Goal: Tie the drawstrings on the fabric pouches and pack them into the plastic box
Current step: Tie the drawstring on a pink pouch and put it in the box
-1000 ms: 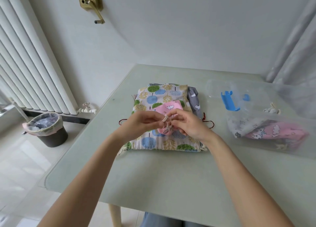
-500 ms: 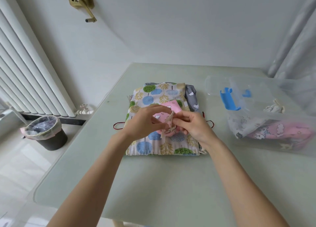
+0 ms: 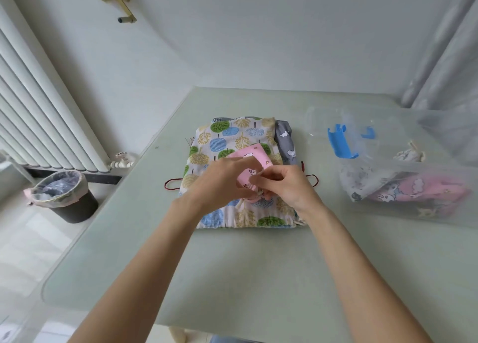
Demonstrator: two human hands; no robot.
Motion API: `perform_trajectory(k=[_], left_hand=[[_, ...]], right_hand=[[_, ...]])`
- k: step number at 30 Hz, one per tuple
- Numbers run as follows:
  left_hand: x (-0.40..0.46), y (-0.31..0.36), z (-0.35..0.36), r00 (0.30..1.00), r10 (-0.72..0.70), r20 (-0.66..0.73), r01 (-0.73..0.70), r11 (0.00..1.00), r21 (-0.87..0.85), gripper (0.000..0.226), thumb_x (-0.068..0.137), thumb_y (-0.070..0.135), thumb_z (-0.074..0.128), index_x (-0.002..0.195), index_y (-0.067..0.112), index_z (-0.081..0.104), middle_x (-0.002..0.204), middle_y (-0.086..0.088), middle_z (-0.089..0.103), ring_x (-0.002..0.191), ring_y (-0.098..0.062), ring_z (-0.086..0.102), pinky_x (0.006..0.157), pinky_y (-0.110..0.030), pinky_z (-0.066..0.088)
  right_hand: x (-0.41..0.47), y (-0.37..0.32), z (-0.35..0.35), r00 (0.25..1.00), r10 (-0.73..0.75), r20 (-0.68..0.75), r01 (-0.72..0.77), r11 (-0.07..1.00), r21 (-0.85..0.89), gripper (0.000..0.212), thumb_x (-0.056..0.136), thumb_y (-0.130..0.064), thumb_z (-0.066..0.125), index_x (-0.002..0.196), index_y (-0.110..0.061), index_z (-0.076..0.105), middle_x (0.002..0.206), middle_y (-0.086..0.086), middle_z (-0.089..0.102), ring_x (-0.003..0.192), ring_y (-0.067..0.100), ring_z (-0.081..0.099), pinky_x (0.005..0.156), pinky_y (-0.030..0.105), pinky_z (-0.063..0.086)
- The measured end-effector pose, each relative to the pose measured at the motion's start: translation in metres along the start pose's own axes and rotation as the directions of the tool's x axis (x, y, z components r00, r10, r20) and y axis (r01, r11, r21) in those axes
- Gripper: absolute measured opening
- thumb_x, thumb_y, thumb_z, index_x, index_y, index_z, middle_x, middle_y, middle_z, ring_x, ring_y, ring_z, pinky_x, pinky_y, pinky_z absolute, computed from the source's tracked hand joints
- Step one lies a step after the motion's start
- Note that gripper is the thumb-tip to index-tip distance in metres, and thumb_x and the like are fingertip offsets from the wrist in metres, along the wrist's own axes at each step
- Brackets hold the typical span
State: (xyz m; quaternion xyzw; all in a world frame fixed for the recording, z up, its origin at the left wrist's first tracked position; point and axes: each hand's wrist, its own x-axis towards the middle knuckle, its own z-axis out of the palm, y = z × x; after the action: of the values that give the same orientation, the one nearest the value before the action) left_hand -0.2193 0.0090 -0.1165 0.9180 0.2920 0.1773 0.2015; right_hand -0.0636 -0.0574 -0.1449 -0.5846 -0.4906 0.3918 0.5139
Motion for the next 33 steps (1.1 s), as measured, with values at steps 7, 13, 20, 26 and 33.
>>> perform_trajectory(k=[7,13,20,26,33], left_hand=[[-0.007,-0.003,-0.003,0.934,-0.019,-0.357,-0.044,0.985,-0.169,0.011,0.084,0.026,0.068,0.083,0.018,0.061,0.094,0.007,0.071,0.069,-0.002,0.069,0.067,-0.023,0.057],[-0.003,-0.010,0.003,0.977,0.041,-0.209,-0.077,0.983,-0.166,0.025,0.081,0.021,0.071,0.106,0.021,0.068,0.090,0.005,0.071,0.079,-0.003,0.068,0.078,-0.022,0.056],[-0.002,-0.011,0.007,0.949,0.111,-0.296,-0.144,0.985,-0.092,0.013,0.078,0.016,0.075,0.091,0.017,0.074,0.080,0.002,0.071,0.071,-0.005,0.068,0.070,-0.025,0.058],[0.000,-0.008,0.007,0.963,0.015,-0.268,-0.072,0.976,-0.205,0.006,0.086,0.014,0.065,0.087,0.020,0.067,0.078,0.008,0.068,0.072,-0.008,0.063,0.067,-0.020,0.052],[-0.003,-0.005,0.012,0.971,-0.129,-0.200,0.023,0.888,-0.458,0.007,0.087,0.016,0.065,0.091,0.021,0.061,0.081,0.004,0.063,0.075,-0.010,0.062,0.069,-0.021,0.051]], right_hand=[[-0.001,-0.005,-0.007,0.998,0.047,-0.038,-0.037,0.971,0.237,0.009,0.083,-0.007,0.067,0.086,0.000,0.070,0.068,0.004,0.070,0.057,0.018,0.066,0.056,0.017,0.052],[-0.003,-0.006,-0.003,1.000,0.015,0.009,-0.016,0.977,0.213,0.008,0.086,-0.005,0.062,0.085,-0.006,0.070,0.068,-0.002,0.069,0.061,0.008,0.062,0.059,0.017,0.053],[-0.004,-0.008,-0.005,1.000,0.026,0.004,-0.026,0.977,0.209,0.008,0.087,-0.004,0.061,0.084,-0.002,0.068,0.068,0.002,0.067,0.056,0.007,0.063,0.056,0.016,0.052],[-0.004,-0.008,-0.005,0.999,0.047,-0.005,-0.045,0.976,0.211,0.008,0.086,-0.005,0.063,0.081,-0.005,0.069,0.064,-0.001,0.063,0.056,0.008,0.060,0.058,0.017,0.053],[-0.003,-0.007,0.000,0.999,0.052,0.005,-0.051,0.968,0.245,0.008,0.087,-0.001,0.061,0.091,0.004,0.065,0.074,0.008,0.063,0.054,0.010,0.063,0.056,0.017,0.053]])
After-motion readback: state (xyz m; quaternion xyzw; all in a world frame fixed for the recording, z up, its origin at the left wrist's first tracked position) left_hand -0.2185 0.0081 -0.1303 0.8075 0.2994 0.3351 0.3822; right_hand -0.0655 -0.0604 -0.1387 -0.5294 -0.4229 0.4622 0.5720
